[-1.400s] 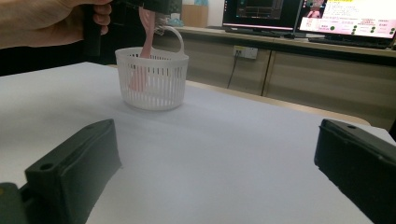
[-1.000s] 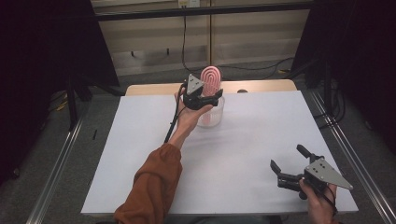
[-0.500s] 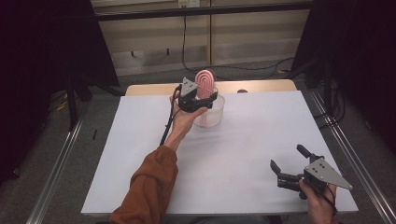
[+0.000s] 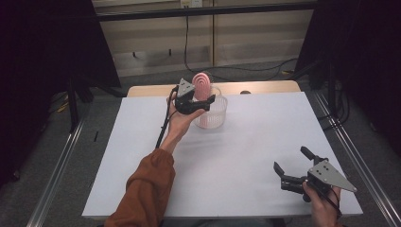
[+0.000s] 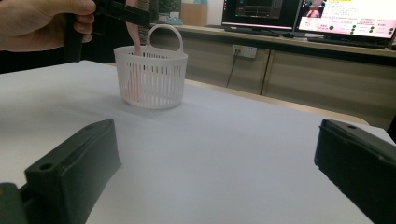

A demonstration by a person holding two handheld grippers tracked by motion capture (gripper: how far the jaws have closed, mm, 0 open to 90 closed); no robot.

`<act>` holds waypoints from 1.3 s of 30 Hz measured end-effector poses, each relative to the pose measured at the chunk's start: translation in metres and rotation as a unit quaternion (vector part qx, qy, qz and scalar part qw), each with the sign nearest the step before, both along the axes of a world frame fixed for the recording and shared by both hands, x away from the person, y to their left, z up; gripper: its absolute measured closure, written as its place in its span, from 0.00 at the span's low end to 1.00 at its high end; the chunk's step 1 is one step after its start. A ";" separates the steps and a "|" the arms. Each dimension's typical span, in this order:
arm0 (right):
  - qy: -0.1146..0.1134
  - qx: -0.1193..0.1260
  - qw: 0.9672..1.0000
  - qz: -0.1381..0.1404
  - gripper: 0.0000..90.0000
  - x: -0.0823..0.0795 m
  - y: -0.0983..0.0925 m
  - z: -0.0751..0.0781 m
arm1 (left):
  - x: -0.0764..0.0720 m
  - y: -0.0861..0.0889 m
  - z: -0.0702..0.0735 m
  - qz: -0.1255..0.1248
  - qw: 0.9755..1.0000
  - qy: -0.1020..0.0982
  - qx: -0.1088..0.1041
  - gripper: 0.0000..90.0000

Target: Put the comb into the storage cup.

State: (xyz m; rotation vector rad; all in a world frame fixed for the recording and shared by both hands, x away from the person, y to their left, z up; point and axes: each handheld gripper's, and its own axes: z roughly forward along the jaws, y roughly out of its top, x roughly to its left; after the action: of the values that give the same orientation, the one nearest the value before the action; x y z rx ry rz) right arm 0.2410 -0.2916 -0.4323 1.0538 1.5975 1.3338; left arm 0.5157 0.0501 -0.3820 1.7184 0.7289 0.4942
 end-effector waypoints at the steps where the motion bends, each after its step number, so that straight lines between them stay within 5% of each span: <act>1: 0.000 -0.001 1.000 0.001 0.00 0.000 0.000 0.000 | 0.000 0.002 0.000 0.002 1.000 0.005 -0.002 0.21; 14: 0.002 0.000 1.000 -0.001 0.00 0.000 0.000 0.000 | 0.003 0.026 0.001 0.013 0.999 0.037 0.037 0.17; 20: 0.003 0.000 1.000 -0.001 0.00 0.001 0.000 0.000 | 0.011 0.036 -0.004 -0.001 0.995 0.101 -0.019 0.20; 25: 0.002 -0.001 1.000 -0.002 0.00 0.001 0.000 0.000 | 0.011 0.037 -0.005 0.000 0.995 0.098 -0.021 0.19; 30: 0.003 0.000 1.000 -0.001 0.00 0.000 0.000 0.000 | 0.012 0.033 -0.008 0.000 0.997 0.074 -0.018 0.18; 39: 0.003 0.000 1.000 -0.002 0.00 0.000 0.000 0.000 | 0.014 0.038 -0.010 0.015 0.998 0.062 0.023 0.11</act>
State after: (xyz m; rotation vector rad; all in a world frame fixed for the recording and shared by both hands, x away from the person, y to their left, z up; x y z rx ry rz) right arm 0.2415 -0.2918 -0.4325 1.0609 1.6001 1.3293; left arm 0.5297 0.0885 -0.3924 1.7960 0.8387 0.4310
